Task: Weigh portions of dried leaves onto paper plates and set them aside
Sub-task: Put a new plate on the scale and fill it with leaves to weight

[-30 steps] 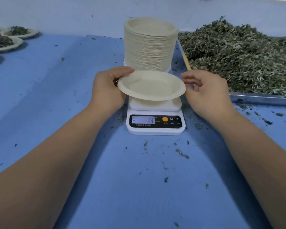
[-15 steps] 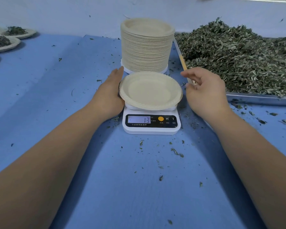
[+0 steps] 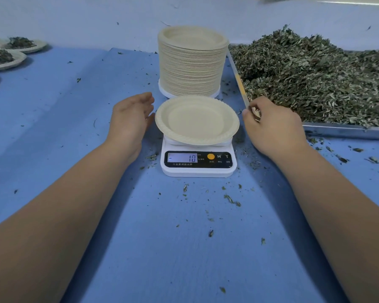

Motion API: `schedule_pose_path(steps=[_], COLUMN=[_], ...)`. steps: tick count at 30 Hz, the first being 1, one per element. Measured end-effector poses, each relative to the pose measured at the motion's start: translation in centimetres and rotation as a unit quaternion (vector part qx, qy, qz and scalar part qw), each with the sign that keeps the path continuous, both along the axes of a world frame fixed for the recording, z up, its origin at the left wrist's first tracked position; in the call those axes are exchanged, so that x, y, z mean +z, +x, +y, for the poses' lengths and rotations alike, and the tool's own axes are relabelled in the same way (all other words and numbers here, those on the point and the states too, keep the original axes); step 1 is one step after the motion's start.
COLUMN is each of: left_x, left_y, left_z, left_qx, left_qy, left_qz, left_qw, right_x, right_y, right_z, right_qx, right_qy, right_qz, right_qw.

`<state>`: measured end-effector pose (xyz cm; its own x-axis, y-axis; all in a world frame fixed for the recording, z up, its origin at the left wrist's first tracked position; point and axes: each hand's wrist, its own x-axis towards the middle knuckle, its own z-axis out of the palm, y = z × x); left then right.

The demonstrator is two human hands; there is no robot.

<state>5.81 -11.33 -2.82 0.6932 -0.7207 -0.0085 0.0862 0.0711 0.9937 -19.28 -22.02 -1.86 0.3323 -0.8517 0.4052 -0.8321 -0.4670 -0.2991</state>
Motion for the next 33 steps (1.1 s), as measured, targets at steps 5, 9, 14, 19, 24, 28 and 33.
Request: schedule_pose_path(steps=[5, 9, 14, 19, 24, 28, 33], left_x=[0.3, 0.1, 0.3, 0.5, 0.3, 0.0, -0.7], left_y=[-0.6, -0.6, -0.8, -1.1, -1.0, -0.8, -0.1], left_z=[0.0, -0.2, -0.3, -0.1, -0.1, -0.5, -1.1], left_qx=[-0.052, -0.088, -0.124, -0.118, -0.120, -0.116, -0.110], left_qy=[-0.014, -0.009, 0.012, 0.012, 0.004, -0.008, -0.009], left_qz=[0.038, 0.024, -0.023, -0.029, -0.038, -0.037, -0.045], left_qw=[0.998, 0.996, 0.992, 0.993, 0.992, 0.993, 0.993], right_x=[-0.3, -0.5, -0.9, -0.5, 1.1, 2.9, 3.6], right_y=[0.2, 0.0, -0.2, -0.2, 0.6, 2.5, 4.6], right_z=[-0.2, -0.6, -1.1, -1.2, -3.5, -6.8, -9.6], right_qx=[-0.035, -0.035, -0.026, -0.016, -0.010, 0.009, -0.001], right_qy=[0.003, -0.001, -0.023, -0.025, 0.065, 0.208, 0.239], right_qz=[0.098, 0.105, 0.056, -0.006, 0.047, 0.080, 0.085], right_qw=[0.995, 0.994, 0.998, 1.000, 0.997, 0.975, 0.967])
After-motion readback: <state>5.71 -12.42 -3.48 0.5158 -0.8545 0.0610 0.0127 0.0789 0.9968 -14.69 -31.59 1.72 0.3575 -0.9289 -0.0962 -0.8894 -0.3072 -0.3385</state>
